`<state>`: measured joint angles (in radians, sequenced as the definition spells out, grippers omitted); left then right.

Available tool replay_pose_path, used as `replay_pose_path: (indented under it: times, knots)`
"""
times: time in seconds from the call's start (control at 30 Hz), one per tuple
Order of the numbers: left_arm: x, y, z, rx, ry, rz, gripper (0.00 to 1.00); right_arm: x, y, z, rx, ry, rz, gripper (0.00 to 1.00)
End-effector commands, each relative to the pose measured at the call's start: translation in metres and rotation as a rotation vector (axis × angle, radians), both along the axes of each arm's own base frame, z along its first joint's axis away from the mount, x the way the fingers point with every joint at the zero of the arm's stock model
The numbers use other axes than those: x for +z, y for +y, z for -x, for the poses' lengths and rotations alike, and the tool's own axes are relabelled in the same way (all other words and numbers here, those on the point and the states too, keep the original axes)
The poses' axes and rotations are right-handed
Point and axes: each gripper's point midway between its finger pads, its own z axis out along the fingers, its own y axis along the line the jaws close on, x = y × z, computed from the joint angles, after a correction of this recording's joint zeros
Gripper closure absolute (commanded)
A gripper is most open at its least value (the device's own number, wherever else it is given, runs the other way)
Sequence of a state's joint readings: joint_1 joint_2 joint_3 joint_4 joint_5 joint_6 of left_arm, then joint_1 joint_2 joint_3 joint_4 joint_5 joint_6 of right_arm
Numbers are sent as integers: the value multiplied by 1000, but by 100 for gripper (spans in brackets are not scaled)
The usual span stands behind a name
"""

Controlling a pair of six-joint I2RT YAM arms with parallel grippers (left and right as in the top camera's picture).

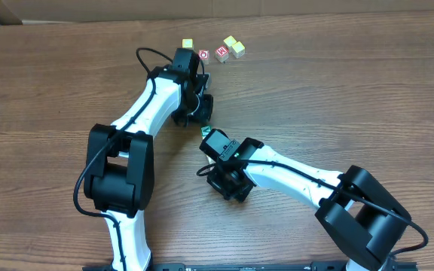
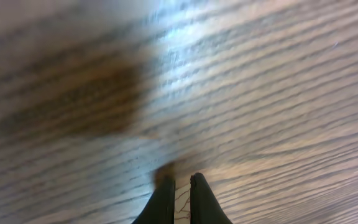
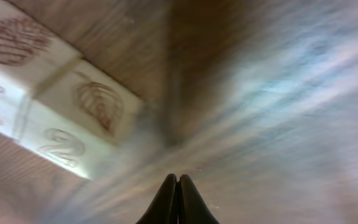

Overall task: Flip 5 blocks
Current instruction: 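Lift both grippers up and away from the block column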

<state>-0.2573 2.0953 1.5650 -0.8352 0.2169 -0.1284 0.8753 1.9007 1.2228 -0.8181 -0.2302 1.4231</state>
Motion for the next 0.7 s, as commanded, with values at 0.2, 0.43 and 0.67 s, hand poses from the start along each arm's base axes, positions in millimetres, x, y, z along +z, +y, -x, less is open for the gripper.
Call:
replay_pose_path:
  times: [0.2,0.43,0.67]
  knots:
    - [85,37,-38,255,-98,-87,96,101,-69,-78,272,-254,175,96]
    - [141,97,-10,518,-108,-189,96,115,-102,-113,515,-335,184,90]
    - [146,109,29,516,9,-239,96,116,-107,-123,557,-366,182,79]
